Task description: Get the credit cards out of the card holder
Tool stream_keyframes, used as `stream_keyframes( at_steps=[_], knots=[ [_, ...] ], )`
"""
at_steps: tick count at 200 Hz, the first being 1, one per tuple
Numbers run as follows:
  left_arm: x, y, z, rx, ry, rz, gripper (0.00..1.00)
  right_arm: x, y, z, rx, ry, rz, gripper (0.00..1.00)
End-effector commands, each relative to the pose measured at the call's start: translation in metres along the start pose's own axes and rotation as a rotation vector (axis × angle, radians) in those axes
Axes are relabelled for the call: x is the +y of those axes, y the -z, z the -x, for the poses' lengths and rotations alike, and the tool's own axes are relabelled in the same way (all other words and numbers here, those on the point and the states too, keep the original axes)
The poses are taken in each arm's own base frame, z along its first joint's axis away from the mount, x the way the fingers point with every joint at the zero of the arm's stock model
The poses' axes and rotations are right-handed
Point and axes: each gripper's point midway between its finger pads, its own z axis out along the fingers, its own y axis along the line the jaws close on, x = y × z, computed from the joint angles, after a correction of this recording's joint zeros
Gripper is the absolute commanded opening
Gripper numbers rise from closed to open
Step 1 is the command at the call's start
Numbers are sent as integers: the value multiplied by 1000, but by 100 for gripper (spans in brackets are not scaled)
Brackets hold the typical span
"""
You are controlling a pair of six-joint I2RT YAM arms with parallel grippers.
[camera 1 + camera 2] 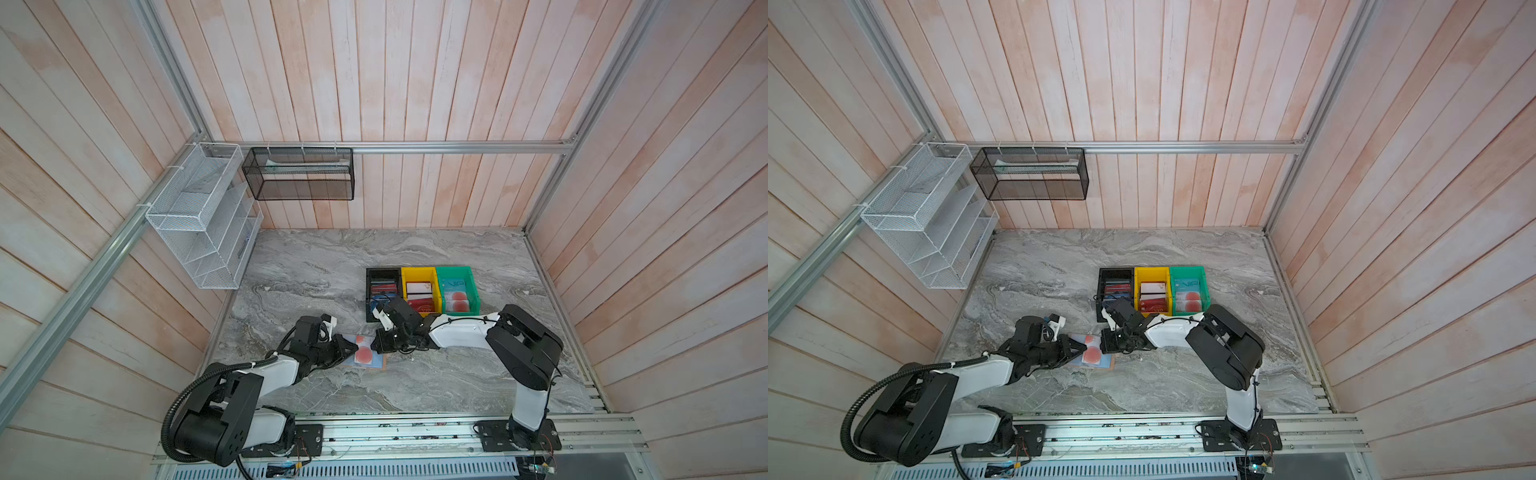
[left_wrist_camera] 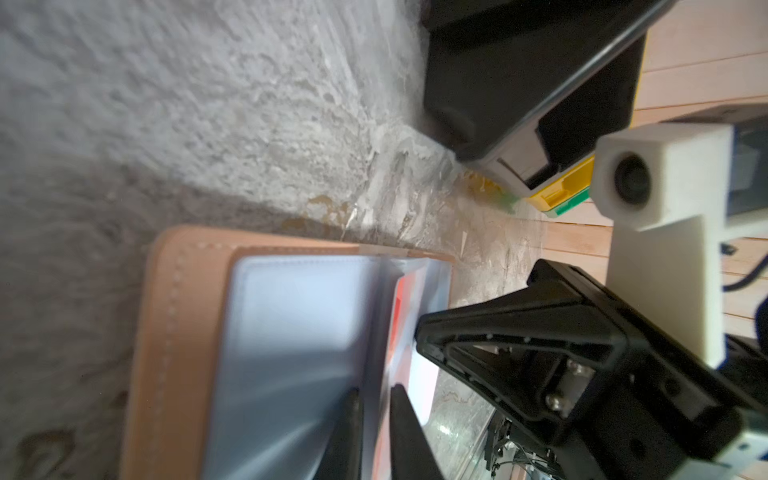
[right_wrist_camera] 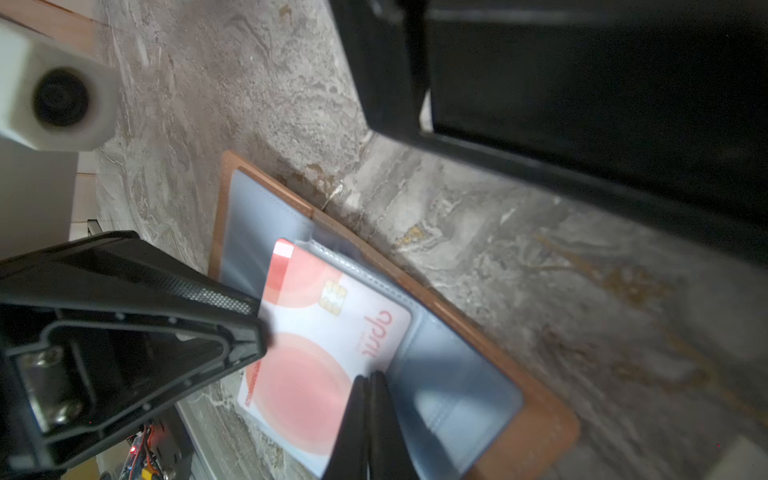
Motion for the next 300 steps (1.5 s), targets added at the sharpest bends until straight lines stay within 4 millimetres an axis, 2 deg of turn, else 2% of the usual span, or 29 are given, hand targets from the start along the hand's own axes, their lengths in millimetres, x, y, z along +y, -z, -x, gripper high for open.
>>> stream_keyframes(
  at_steps=[1, 99, 184, 201, 246, 300],
  knots=[
    [-8, 1, 6, -15, -23, -23, 15, -25, -12, -25, 84, -28, -79, 0],
    [-1, 3, 3, -23, -15, 1, 13, -27, -13, -28, 94, -33, -80, 0],
    [2, -1, 1, -9, -5, -4, 0, -29, -14, -30, 100, -41, -84, 0],
    [7, 0, -2, -1, -7, 17, 0, -29, -14, -31, 102, -42, -82, 0],
    [30, 12, -6, -19, 9, 107, 0, -32, -12, -34, 105, -47, -91, 0],
    [27, 29, 2, -56, -3, 133, 0, -35, -9, -35, 109, -45, -103, 0]
  ],
)
